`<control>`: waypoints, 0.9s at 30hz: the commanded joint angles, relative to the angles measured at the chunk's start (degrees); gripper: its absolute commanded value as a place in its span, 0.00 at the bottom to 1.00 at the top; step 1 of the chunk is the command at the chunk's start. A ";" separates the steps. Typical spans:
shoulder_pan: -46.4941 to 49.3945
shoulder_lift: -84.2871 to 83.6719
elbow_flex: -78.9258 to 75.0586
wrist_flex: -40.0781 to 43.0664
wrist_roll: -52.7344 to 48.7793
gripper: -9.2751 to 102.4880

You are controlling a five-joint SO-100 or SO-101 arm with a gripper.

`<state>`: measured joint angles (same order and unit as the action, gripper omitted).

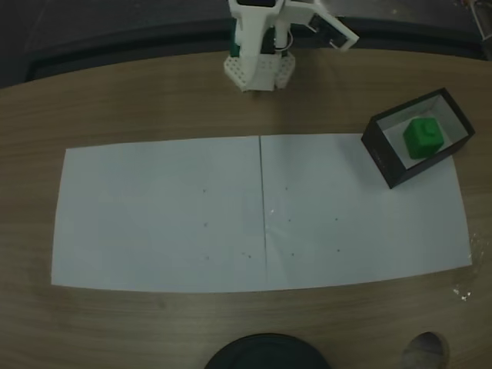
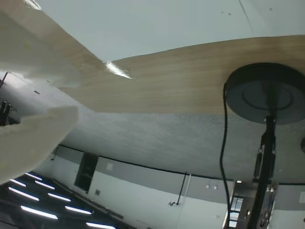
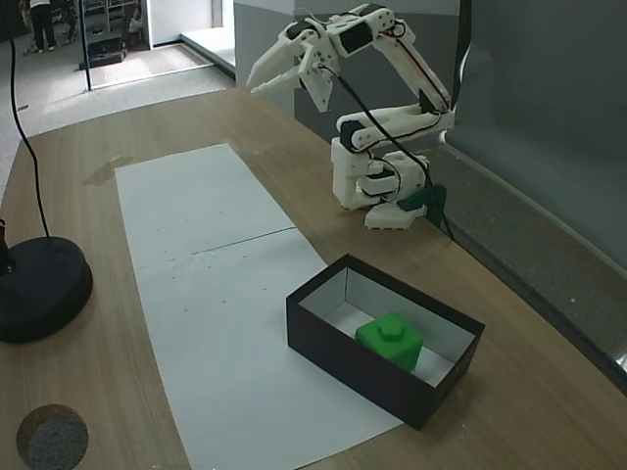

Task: Grab a green square and put it in the box.

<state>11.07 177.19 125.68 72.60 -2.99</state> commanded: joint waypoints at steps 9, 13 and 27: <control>1.85 15.03 13.97 -3.43 0.35 0.10; 2.37 19.69 21.53 -6.15 0.35 0.10; -2.46 22.06 45.18 -12.48 3.52 0.10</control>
<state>10.20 197.84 170.16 60.64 0.35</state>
